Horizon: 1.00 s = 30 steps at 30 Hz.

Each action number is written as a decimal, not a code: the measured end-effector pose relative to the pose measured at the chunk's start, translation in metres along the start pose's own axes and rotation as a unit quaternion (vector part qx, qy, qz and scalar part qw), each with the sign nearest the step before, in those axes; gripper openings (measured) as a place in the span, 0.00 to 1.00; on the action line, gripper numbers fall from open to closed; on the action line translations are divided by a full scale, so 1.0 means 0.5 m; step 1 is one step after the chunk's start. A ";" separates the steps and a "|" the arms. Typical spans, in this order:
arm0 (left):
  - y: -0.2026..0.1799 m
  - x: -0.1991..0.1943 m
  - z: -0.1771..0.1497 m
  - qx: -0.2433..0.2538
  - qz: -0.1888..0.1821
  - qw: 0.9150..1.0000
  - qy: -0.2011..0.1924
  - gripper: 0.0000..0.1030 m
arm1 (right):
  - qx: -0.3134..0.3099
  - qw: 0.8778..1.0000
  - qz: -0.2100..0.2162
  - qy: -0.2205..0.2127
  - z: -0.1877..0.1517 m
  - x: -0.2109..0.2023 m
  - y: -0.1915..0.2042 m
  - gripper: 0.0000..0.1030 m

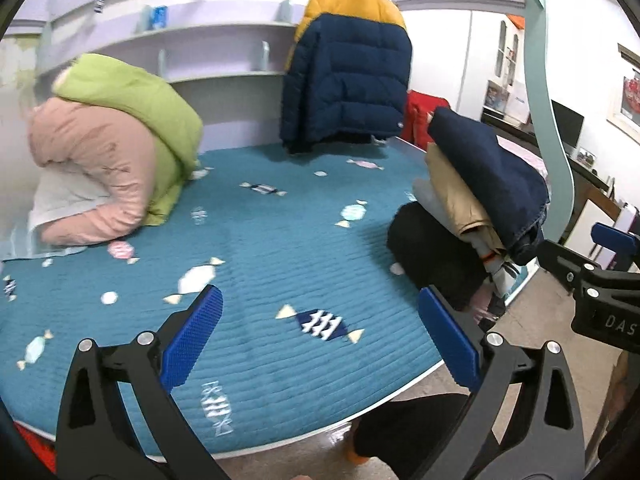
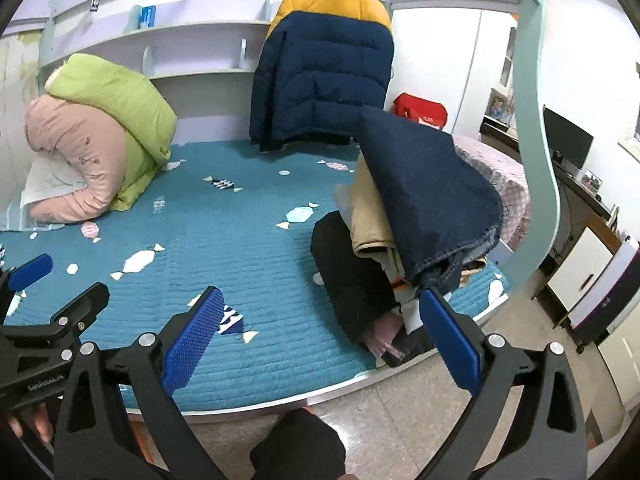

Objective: Fold large clothes

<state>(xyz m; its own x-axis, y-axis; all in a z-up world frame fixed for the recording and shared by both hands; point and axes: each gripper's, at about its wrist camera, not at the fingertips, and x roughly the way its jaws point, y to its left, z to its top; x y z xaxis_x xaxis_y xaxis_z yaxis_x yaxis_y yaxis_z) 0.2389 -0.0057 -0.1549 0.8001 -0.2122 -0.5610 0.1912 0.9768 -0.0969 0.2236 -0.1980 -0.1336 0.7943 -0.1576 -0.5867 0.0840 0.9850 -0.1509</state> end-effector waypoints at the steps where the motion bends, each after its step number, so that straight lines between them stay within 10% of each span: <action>1: 0.006 -0.023 -0.003 -0.003 -0.002 1.000 -0.007 0.96 | 0.001 1.000 0.001 -0.004 -0.006 -0.019 0.012 0.92; 30: 0.073 -0.463 -0.042 -0.032 0.108 0.984 -0.135 0.96 | 0.007 0.986 0.090 -0.138 -0.046 -0.374 0.112 0.92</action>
<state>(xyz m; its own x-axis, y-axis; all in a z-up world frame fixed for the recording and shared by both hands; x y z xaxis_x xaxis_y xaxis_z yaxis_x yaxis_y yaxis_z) 0.0484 0.0798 -0.0459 0.9419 0.0083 -0.3359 -0.0289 0.9980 -0.0565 0.0659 -0.1152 -0.0503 0.9305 0.0438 -0.3637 -0.0669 0.9965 -0.0509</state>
